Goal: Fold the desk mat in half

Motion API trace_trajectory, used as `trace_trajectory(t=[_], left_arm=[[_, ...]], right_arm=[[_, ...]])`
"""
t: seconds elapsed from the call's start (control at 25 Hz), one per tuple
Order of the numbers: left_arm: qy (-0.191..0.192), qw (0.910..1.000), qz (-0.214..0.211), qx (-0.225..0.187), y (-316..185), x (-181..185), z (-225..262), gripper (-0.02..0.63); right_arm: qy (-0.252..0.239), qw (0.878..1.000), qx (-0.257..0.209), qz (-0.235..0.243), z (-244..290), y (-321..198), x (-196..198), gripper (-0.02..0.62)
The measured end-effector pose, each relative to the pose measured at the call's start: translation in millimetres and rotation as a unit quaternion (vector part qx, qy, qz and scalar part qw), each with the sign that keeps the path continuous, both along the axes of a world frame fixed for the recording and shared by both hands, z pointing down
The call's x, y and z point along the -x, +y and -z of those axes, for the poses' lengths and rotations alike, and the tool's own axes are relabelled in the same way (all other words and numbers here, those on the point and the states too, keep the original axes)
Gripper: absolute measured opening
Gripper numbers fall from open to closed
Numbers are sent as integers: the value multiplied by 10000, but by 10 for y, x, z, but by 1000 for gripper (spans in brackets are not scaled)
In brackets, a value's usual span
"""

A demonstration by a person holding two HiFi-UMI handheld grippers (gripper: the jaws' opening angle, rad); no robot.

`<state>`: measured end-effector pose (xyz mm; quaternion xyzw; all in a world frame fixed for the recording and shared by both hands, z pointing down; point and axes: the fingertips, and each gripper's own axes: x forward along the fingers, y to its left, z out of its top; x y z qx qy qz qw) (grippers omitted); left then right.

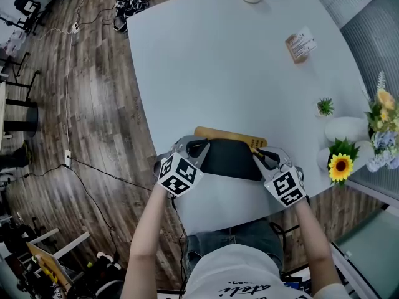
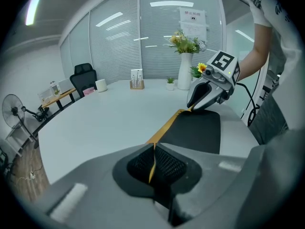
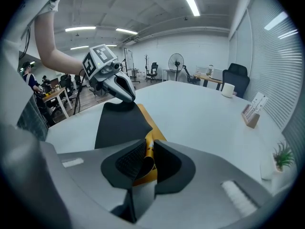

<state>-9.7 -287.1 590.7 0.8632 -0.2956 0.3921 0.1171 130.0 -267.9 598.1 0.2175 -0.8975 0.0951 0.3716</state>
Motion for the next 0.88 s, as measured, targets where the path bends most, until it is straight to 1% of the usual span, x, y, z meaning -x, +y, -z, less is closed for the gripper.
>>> trace_trajectory(t=[0.36, 0.56, 0.72, 0.88], left_arm=[[0, 10000, 97, -13, -179, -2, -65, 14], [46, 9997, 219, -54, -268, -14, -100, 15], [-20, 9993, 372, -80, -338, -7, -148, 24], [66, 9980, 616, -102, -408, 30, -153, 44]], right_arm=[[17, 9999, 58, -130, -68, -147, -20, 78], [49, 9996, 108, -244, -101, -208, -39, 78], [85, 9986, 260, -458, -175, -237, -62, 80], [256, 9964, 325, -738, -231, -269, -83, 100]])
